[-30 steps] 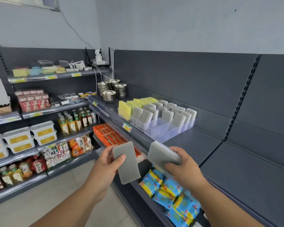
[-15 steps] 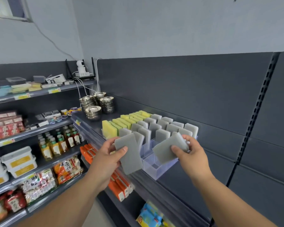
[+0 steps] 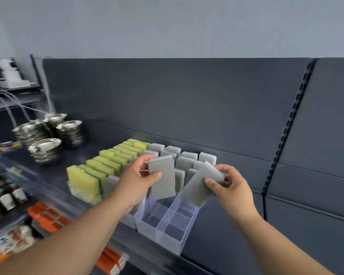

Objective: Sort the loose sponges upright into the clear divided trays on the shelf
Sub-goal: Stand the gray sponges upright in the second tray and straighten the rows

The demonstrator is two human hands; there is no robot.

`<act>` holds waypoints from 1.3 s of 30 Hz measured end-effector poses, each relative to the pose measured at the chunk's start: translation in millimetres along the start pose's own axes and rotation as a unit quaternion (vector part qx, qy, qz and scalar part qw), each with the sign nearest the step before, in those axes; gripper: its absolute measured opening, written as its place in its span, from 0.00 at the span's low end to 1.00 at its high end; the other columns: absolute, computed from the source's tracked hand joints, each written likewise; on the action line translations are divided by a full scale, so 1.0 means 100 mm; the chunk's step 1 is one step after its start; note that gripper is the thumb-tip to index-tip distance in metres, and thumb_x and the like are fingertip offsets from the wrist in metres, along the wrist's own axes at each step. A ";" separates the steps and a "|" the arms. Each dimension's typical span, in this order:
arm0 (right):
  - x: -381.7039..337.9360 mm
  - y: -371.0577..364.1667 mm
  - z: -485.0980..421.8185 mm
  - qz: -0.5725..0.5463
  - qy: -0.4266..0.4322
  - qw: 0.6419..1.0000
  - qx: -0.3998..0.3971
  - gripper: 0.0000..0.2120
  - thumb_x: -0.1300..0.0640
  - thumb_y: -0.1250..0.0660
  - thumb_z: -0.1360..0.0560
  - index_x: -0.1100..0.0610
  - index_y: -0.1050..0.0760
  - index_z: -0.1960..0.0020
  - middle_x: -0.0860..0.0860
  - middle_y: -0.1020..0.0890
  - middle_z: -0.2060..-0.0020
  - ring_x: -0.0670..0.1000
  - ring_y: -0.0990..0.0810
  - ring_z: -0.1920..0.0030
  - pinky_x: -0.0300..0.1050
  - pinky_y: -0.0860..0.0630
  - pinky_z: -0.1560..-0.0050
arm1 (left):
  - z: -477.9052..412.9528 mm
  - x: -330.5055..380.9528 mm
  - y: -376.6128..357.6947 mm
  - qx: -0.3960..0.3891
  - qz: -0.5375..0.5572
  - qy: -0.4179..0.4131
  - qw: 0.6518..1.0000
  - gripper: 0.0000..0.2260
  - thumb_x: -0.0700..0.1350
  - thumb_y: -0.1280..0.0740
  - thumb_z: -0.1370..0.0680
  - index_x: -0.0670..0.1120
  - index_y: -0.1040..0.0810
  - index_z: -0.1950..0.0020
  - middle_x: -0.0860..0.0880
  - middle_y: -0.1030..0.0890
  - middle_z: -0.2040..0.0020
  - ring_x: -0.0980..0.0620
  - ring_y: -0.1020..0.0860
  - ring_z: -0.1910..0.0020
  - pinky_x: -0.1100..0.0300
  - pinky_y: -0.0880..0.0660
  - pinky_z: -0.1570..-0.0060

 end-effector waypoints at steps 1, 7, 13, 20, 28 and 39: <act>0.01 -0.01 0.01 0.008 -0.007 1.000 0.009 0.14 0.55 0.26 0.30 0.41 0.25 0.50 0.46 0.18 0.56 0.50 0.19 0.56 0.39 0.25 0.59 | -0.10 0.01 -0.04 -0.027 -0.022 -0.010 0.999 0.19 0.38 0.29 0.26 0.54 0.25 0.39 0.53 0.19 0.48 0.53 0.20 0.48 0.64 0.26 0.54; 0.03 -0.18 0.06 0.045 -0.053 0.996 0.050 0.16 0.55 0.25 0.31 0.42 0.22 0.47 0.47 0.17 0.54 0.48 0.18 0.55 0.44 0.20 0.52 | -0.50 -0.09 -0.23 -0.187 -0.205 -0.048 0.960 0.17 0.45 0.28 0.28 0.58 0.26 0.42 0.55 0.19 0.48 0.53 0.21 0.49 0.52 0.22 0.47; 0.09 -0.28 0.26 0.095 -0.084 0.985 0.119 0.19 0.56 0.26 0.29 0.40 0.24 0.42 0.45 0.16 0.55 0.43 0.19 0.55 0.35 0.23 0.55 | -0.58 -0.06 -0.26 -0.199 -0.327 -0.148 0.912 0.21 0.50 0.34 0.23 0.53 0.33 0.32 0.51 0.26 0.38 0.51 0.26 0.42 0.59 0.30 0.43; -0.02 -0.37 0.34 0.156 -0.089 0.968 0.174 0.21 0.56 0.30 0.26 0.42 0.26 0.36 0.43 0.22 0.60 0.42 0.26 0.62 0.29 0.32 0.64 | -0.56 -0.06 -0.37 -0.256 -0.279 -0.178 0.908 0.19 0.48 0.36 0.22 0.57 0.35 0.32 0.52 0.26 0.37 0.51 0.27 0.43 0.62 0.32 0.45; -0.05 -0.43 0.31 0.234 -0.092 0.952 0.176 0.21 0.57 0.32 0.24 0.44 0.27 0.34 0.46 0.22 0.50 0.42 0.25 0.56 0.28 0.33 0.59 | -0.43 -0.23 -0.43 -0.282 -0.334 -0.228 0.870 0.20 0.48 0.36 0.22 0.53 0.34 0.30 0.55 0.33 0.34 0.53 0.26 0.45 0.61 0.30 0.42; 0.19 -0.77 0.30 0.373 -0.075 0.921 0.087 0.21 0.58 0.40 0.20 0.49 0.34 0.28 0.45 0.31 0.33 0.45 0.28 0.40 0.25 0.38 0.46 | -0.36 -0.35 -0.47 -0.275 -0.367 -0.266 0.848 0.22 0.51 0.40 0.20 0.52 0.38 0.26 0.55 0.36 0.31 0.53 0.28 0.37 0.59 0.29 0.40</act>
Point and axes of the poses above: each hand's wrist, its own z-axis away from the middle knuckle, its own y-axis out of the back of the hand, x = y × z, the point moved 10 cm from there along -z, towards the middle knuckle
